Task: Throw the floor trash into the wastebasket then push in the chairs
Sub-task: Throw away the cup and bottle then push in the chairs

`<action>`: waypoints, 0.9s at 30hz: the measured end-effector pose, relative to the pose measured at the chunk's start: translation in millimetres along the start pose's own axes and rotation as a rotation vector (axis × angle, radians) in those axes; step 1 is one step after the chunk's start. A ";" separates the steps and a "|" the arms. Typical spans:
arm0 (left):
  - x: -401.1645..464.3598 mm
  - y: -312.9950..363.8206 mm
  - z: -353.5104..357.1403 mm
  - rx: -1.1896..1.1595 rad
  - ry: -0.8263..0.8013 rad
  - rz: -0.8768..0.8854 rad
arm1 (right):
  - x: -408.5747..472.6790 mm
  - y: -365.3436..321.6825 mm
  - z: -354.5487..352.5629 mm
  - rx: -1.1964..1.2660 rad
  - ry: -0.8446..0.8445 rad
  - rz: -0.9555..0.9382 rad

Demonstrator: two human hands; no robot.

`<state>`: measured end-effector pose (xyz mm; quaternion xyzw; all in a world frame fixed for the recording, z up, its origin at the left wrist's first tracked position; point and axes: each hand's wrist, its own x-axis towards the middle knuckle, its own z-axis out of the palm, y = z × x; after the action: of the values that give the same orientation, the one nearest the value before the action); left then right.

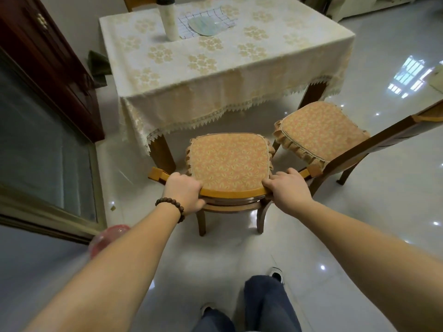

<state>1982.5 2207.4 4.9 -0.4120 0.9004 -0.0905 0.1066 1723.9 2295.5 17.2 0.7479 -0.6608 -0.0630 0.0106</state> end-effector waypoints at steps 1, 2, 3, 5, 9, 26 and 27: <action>1.7 3.2 -1.8 -0.013 -0.001 -0.026 | 5.3 8.0 -1.6 0.005 0.007 -0.025; 3.8 7.2 -3.1 -0.028 0.003 -0.054 | 11.0 16.4 -3.5 0.008 0.009 -0.052; 6.6 11.8 -4.1 -0.043 0.007 -0.083 | 17.3 25.2 -4.7 0.000 0.010 -0.085; 13.1 21.9 -7.0 -0.063 -0.001 -0.142 | 30.6 42.5 -7.2 -0.036 0.018 -0.152; 26.9 37.8 -12.0 -0.103 0.000 -0.252 | 57.6 72.3 -11.9 -0.036 0.028 -0.262; 134.6 17.8 -18.3 -0.065 -0.053 -0.383 | 173.6 143.0 6.1 -0.038 0.070 -0.350; 142.5 10.6 -17.9 -0.058 -0.054 -0.378 | 183.6 144.7 7.2 -0.031 0.088 -0.349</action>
<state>1879.2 2107.1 2.8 -0.5790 0.8060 -0.0720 0.1002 1602.1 2096.0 9.7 0.8530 -0.5187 -0.0414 0.0400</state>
